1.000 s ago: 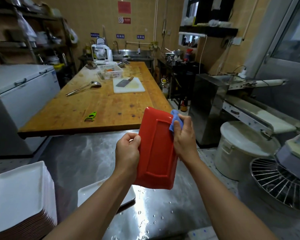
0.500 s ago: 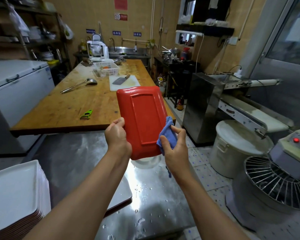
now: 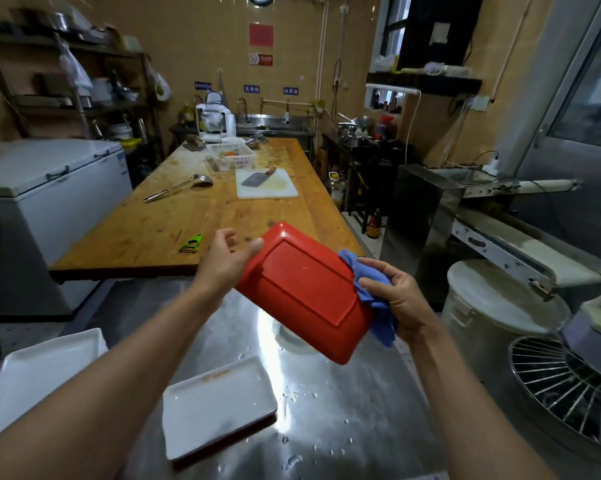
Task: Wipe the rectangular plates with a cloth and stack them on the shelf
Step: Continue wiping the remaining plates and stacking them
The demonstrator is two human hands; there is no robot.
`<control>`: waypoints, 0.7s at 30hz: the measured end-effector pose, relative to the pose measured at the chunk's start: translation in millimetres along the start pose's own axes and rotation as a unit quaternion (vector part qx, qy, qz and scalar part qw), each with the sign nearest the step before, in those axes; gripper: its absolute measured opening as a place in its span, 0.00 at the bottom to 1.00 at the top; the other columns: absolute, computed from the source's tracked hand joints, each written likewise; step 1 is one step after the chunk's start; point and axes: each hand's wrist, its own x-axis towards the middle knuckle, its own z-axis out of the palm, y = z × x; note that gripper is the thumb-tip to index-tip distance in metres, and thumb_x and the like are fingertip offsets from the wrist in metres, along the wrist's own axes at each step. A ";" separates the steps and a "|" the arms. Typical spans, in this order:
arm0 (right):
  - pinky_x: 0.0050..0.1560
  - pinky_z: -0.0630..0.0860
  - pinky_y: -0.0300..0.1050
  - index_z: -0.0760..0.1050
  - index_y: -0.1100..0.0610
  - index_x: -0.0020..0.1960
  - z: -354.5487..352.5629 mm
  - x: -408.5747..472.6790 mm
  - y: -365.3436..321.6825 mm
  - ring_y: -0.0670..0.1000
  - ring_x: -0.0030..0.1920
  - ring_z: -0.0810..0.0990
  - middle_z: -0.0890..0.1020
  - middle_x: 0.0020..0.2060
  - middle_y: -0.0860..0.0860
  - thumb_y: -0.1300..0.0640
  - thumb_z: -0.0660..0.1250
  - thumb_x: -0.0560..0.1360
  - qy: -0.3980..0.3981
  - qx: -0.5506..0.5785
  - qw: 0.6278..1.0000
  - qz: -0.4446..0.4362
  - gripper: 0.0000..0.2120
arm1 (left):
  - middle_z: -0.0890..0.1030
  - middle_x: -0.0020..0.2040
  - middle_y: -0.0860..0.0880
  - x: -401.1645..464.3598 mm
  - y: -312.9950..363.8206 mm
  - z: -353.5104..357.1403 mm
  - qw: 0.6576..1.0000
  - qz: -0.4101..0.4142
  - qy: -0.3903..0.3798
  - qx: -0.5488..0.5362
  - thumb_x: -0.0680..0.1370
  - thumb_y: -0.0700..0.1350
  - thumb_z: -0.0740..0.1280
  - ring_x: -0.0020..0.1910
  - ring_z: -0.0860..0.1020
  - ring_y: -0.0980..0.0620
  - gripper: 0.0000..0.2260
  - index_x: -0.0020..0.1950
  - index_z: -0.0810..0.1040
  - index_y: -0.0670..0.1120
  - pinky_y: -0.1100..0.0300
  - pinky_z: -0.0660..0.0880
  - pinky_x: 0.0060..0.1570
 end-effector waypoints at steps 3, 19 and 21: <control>0.40 0.81 0.42 0.79 0.57 0.52 0.0 5.3 -6.7 0.52 0.41 0.83 0.83 0.46 0.55 0.67 0.74 0.61 -0.050 -0.042 0.998 0.011 0.21 | 0.77 0.54 0.47 4.5 5.8 -14.4 0.993 -0.031 -0.117 0.013 0.73 0.55 0.68 0.52 0.76 0.48 0.24 0.63 0.73 0.40 0.57 0.74 0.48; 0.64 0.63 0.41 0.71 0.53 0.66 40.1 19.9 8.6 0.48 0.65 0.68 0.70 0.66 0.49 0.49 0.57 0.74 0.000 -0.439 0.877 -0.197 0.22 | 0.83 0.32 0.47 -4.1 -23.4 -17.8 0.948 -0.170 -0.081 -0.258 0.78 0.47 0.64 0.28 0.81 0.51 0.07 0.49 0.77 0.44 0.56 0.80 0.28; 0.68 0.59 0.42 0.68 0.54 0.69 37.4 10.7 17.9 0.49 0.70 0.64 0.68 0.70 0.50 0.51 0.57 0.77 0.011 -0.452 0.868 -0.204 0.22 | 0.83 0.30 0.47 -3.9 -23.0 -14.9 0.943 -0.190 -0.068 -0.263 0.79 0.47 0.64 0.26 0.81 0.51 0.07 0.47 0.77 0.44 0.57 0.79 0.26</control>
